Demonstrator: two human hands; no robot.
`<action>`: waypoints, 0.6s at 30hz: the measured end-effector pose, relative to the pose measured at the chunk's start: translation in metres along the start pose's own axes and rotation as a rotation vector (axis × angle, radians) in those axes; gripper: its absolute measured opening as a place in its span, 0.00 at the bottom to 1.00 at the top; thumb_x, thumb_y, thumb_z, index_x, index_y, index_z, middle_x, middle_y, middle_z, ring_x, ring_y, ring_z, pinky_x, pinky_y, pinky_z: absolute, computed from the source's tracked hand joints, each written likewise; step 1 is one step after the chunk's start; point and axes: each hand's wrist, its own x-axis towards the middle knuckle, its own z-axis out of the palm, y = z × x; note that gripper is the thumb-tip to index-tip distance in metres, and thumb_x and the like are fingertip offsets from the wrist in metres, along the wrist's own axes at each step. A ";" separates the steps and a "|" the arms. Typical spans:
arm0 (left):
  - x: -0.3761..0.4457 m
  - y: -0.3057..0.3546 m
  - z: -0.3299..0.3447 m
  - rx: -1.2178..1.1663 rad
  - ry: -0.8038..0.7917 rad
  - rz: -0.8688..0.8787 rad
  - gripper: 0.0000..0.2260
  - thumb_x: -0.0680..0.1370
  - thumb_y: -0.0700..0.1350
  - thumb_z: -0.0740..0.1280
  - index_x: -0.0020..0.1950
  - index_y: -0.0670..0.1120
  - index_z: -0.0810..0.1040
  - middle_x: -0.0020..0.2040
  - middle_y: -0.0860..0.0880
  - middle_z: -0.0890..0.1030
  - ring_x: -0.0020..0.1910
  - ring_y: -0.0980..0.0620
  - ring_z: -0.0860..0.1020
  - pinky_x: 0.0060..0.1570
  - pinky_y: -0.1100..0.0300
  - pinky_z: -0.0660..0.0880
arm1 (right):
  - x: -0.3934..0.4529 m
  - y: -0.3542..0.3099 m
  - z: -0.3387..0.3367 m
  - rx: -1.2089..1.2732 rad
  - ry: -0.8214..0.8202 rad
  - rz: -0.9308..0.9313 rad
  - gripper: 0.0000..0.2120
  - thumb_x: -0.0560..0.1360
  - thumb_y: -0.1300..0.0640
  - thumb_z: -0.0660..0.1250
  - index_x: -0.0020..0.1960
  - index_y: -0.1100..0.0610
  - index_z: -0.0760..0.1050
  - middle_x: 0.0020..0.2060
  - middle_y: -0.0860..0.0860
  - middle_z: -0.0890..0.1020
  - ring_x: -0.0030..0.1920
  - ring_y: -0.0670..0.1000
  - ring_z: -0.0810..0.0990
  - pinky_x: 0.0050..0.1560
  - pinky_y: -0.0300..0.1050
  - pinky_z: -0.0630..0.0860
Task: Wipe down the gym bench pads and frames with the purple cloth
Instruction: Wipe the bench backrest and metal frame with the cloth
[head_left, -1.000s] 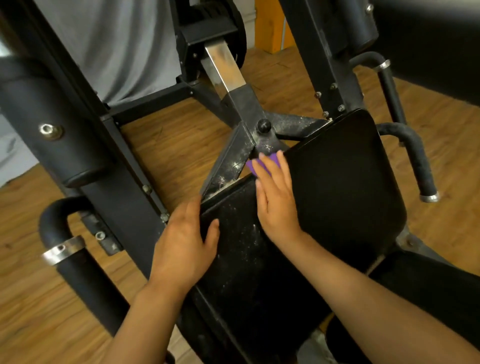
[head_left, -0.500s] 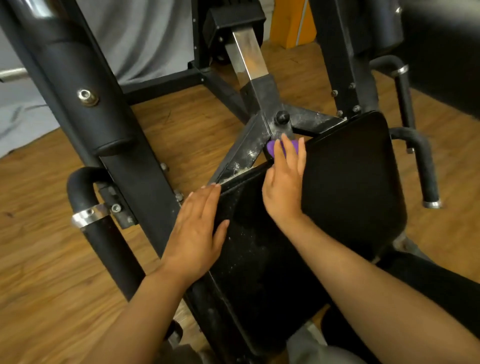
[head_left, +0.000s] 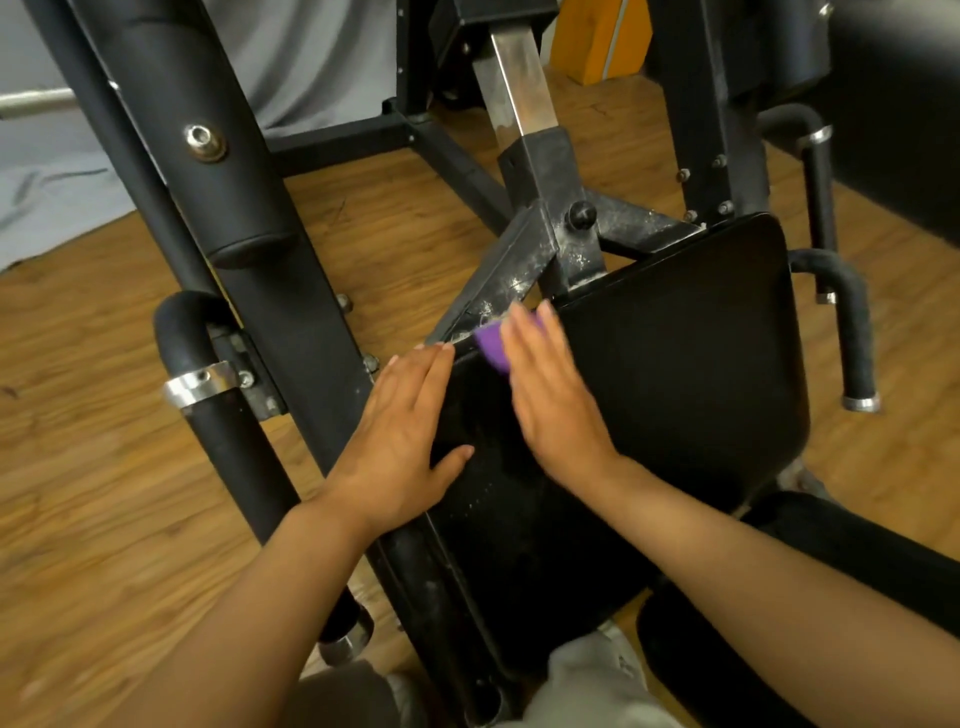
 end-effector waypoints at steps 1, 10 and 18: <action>0.000 0.000 0.000 0.004 -0.002 0.001 0.42 0.74 0.51 0.71 0.79 0.44 0.48 0.77 0.45 0.55 0.77 0.49 0.49 0.75 0.55 0.42 | 0.010 -0.005 -0.001 0.064 0.059 0.137 0.24 0.79 0.60 0.51 0.75 0.63 0.55 0.75 0.58 0.58 0.76 0.59 0.50 0.74 0.55 0.59; 0.002 0.002 0.001 0.048 0.008 0.018 0.43 0.73 0.50 0.72 0.78 0.41 0.49 0.76 0.41 0.56 0.76 0.44 0.51 0.75 0.53 0.41 | -0.152 -0.050 0.044 -0.106 -0.108 0.062 0.25 0.83 0.52 0.44 0.76 0.62 0.46 0.77 0.55 0.48 0.77 0.59 0.43 0.72 0.59 0.59; 0.002 0.003 0.001 0.027 0.025 0.017 0.42 0.73 0.49 0.72 0.78 0.39 0.50 0.76 0.40 0.57 0.76 0.44 0.52 0.75 0.54 0.41 | -0.061 -0.029 0.020 0.010 0.016 0.173 0.26 0.80 0.57 0.54 0.75 0.64 0.53 0.75 0.59 0.56 0.76 0.60 0.49 0.74 0.56 0.57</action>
